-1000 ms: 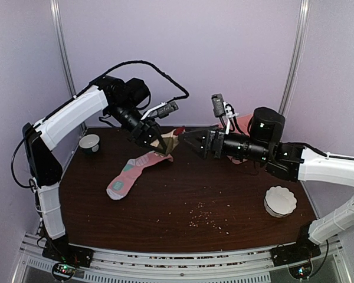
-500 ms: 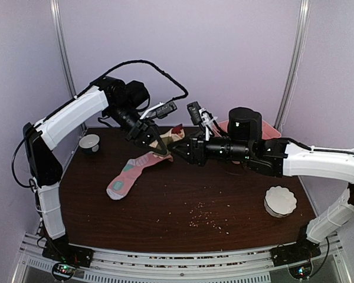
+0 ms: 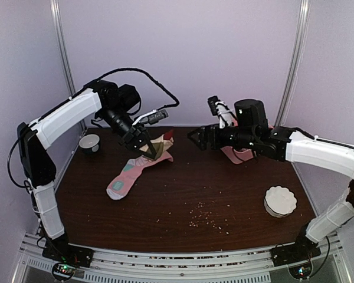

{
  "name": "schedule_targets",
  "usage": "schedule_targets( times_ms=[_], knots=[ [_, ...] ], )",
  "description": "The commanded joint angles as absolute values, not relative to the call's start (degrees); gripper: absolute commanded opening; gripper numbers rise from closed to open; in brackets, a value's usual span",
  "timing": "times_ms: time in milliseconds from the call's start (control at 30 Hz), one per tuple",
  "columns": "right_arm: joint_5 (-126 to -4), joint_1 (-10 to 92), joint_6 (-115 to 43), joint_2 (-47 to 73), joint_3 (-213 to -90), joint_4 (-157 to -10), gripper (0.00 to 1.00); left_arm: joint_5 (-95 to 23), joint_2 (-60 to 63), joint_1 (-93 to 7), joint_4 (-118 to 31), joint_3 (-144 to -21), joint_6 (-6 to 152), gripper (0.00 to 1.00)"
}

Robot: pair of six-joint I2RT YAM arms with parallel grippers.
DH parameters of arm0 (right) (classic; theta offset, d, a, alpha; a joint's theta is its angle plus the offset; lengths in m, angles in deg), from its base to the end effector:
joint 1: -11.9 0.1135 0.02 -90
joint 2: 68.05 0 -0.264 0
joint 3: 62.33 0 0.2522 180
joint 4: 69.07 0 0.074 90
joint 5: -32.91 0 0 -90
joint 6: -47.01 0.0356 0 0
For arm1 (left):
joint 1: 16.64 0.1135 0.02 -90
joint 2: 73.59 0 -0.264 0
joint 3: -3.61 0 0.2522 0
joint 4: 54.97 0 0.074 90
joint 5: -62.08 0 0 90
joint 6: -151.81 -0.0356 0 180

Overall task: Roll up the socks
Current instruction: Move the storage box to the center of the board.

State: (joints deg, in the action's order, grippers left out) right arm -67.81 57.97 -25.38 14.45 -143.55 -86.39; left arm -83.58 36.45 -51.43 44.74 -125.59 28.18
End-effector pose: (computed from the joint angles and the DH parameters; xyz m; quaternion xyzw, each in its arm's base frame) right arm 0.2318 0.2502 0.3348 -0.2516 0.7703 0.3709 0.4535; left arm 0.2823 -0.2319 0.3515 0.5273 0.7072 -0.4660 0.0681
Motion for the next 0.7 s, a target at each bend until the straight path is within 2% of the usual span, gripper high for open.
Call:
schedule_targets(
  times_ms=[0, 167, 267, 367, 500, 667],
  knots=[
    [-45.50, 45.91, -25.97, 18.99, -148.37, -103.08, 0.99, -70.14, 30.49, -48.47, 36.82, -122.61, 34.78, 0.00],
    [-38.93, 36.03, -24.94, 32.86, -162.30, -115.86, 1.00, -67.46, 27.03, -45.91, 36.02, -119.85, 35.16, 0.00],
    [-35.77, 32.44, -23.88, 44.51, -175.81, -128.60, 1.00, -66.20, 25.27, -44.41, 36.25, -117.53, 34.45, 0.00],
    [-33.74, 30.52, -24.03, 52.78, -184.03, -135.24, 1.00, -65.90, 24.38, -42.91, 37.94, -116.28, 33.13, 0.00],
    [-35.88, 29.51, -22.70, 58.73, -187.89, -140.04, 0.99, -64.79, 22.80, -41.89, 37.78, -113.95, 32.97, 0.00],
    [-45.38, 29.48, -20.60, 57.45, -182.29, -137.23, 1.00, -64.58, 22.40, -41.87, 37.35, -113.88, 33.10, 0.00]
  ],
)
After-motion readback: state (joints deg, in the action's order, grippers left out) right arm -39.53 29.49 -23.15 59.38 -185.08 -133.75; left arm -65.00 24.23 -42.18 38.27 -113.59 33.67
